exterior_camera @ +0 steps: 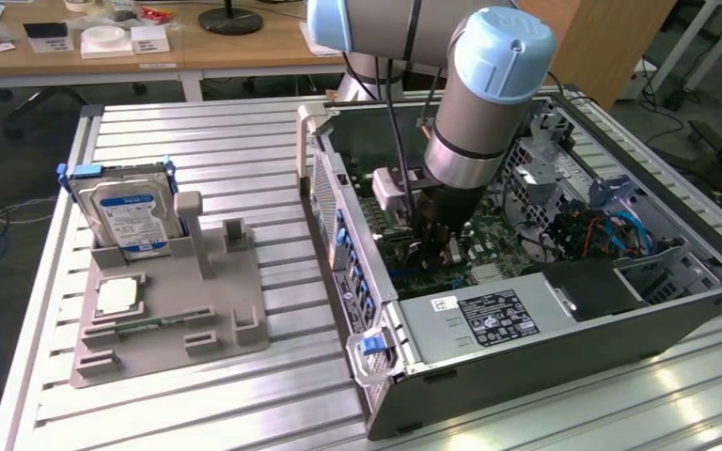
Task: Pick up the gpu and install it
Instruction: 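Insert the gpu into the slot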
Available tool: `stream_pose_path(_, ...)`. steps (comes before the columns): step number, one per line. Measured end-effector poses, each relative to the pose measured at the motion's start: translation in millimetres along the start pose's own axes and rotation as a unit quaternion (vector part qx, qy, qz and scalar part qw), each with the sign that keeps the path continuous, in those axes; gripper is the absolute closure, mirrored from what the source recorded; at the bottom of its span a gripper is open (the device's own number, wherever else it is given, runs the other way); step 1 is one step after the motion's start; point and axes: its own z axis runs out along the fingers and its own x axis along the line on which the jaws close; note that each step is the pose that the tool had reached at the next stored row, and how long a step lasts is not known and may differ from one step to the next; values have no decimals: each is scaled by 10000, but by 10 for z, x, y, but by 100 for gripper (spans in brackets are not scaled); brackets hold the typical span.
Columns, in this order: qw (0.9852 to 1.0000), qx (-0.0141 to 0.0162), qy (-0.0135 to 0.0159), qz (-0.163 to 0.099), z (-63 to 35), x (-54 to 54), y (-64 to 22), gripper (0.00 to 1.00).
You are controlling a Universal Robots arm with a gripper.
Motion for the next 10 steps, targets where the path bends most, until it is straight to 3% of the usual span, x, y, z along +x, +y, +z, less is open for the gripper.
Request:
stream_pose_path(6, 10000, 6, -10, 0, -18, -5, -2, 72)
stream_pose_path(10, 10000, 2, 2, 0, -28, -2, -1, 72)
